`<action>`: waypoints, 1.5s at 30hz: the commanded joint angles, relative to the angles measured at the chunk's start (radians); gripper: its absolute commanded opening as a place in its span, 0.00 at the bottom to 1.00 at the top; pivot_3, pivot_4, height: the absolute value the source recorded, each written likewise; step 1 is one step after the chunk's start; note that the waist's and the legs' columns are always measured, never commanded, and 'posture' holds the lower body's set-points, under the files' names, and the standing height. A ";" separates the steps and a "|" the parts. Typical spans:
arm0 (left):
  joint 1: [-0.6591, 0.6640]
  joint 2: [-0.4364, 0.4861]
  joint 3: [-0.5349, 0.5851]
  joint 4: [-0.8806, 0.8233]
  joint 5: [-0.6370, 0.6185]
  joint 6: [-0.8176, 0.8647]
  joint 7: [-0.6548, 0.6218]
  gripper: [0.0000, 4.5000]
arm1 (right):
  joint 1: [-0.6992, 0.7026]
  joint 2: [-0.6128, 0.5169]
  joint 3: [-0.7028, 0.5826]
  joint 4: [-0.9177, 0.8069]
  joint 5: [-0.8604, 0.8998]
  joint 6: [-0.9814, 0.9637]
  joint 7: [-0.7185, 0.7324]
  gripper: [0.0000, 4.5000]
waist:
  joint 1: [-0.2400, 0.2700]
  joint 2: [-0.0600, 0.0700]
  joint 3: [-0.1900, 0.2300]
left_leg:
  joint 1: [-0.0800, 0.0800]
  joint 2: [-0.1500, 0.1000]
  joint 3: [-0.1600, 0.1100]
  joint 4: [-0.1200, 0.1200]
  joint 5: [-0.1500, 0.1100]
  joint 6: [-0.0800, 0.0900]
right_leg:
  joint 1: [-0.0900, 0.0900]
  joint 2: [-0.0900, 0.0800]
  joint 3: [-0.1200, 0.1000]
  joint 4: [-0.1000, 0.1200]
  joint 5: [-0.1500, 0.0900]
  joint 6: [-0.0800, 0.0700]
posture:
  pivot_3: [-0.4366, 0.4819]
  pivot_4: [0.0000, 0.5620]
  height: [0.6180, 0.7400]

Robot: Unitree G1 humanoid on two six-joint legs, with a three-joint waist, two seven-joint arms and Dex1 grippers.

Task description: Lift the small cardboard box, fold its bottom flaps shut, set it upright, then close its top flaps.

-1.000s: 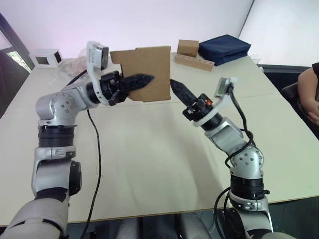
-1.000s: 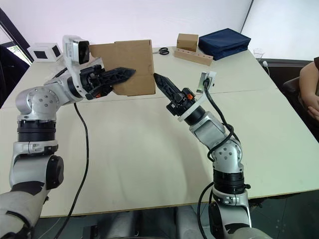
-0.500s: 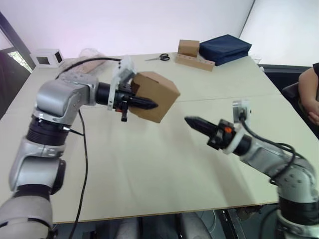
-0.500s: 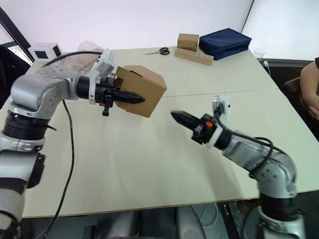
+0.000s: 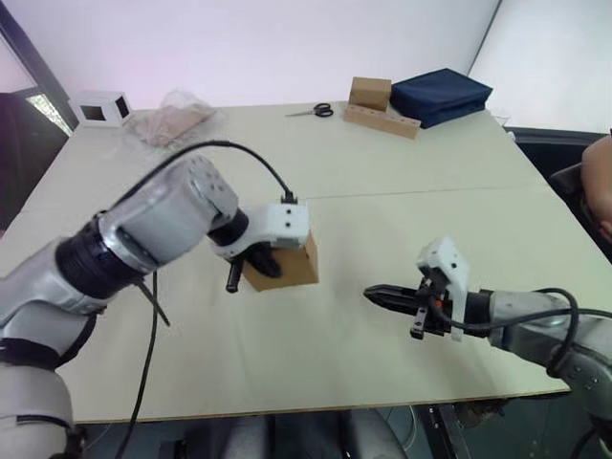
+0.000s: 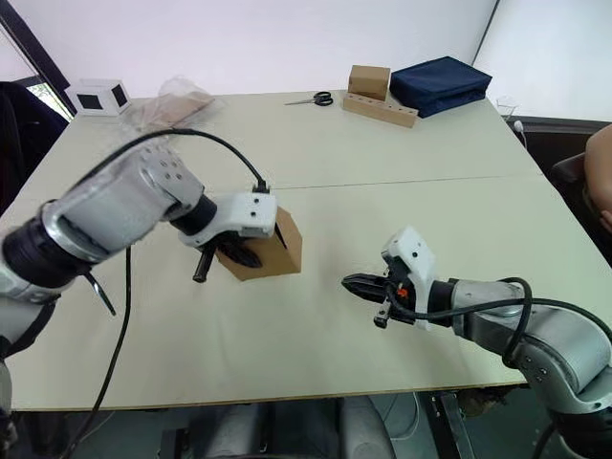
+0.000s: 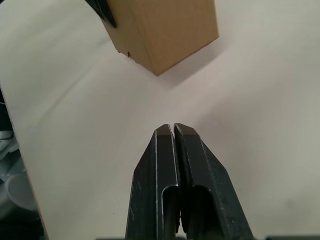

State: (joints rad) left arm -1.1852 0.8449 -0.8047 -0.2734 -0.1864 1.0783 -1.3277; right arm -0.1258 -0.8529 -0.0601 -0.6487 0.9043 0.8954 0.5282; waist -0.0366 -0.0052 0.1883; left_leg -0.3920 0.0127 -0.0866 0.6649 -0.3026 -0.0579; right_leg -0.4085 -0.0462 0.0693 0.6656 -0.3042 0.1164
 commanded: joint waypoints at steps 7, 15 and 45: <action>-0.020 -0.046 -0.029 -0.039 0.029 0.094 0.039 0.00 | 0.028 0.066 0.031 -0.024 -0.097 -0.050 -0.007 0.01 | 0.000 0.000 0.000 | 0.000 0.000 0.000 0.000 0.000 0.000 | 0.000 0.000 0.000 0.000 0.000 0.000 | 0.48 0.27 1.00; -0.015 -0.048 -0.024 -0.098 -0.001 0.130 0.035 0.00 | 0.025 0.088 0.043 -0.009 -0.138 -0.048 0.008 0.01 | 0.000 0.000 0.000 | 0.000 0.000 0.000 0.000 0.000 0.000 | 0.000 0.000 0.000 0.000 0.000 0.000 | 0.48 0.27 1.00; -0.128 -0.123 0.198 -0.048 -0.296 0.425 0.090 0.65 | 0.031 0.078 -0.004 0.064 -0.218 -0.079 0.134 0.00 | -0.005 0.000 0.000 | 0.000 0.000 0.000 0.001 0.000 0.000 | 0.000 0.000 0.000 0.001 0.000 0.000 | 0.48 0.27 1.00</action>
State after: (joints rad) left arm -1.2843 0.7159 -0.6746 -0.3300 -0.4366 1.4719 -1.2331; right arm -0.0823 -0.7682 -0.0352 -0.5759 0.6798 0.8351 0.6469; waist -0.0412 -0.0052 0.1883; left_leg -0.3915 0.0127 -0.0869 0.6658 -0.3027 -0.0578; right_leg -0.4083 -0.0460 0.0692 0.6667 -0.3042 0.1164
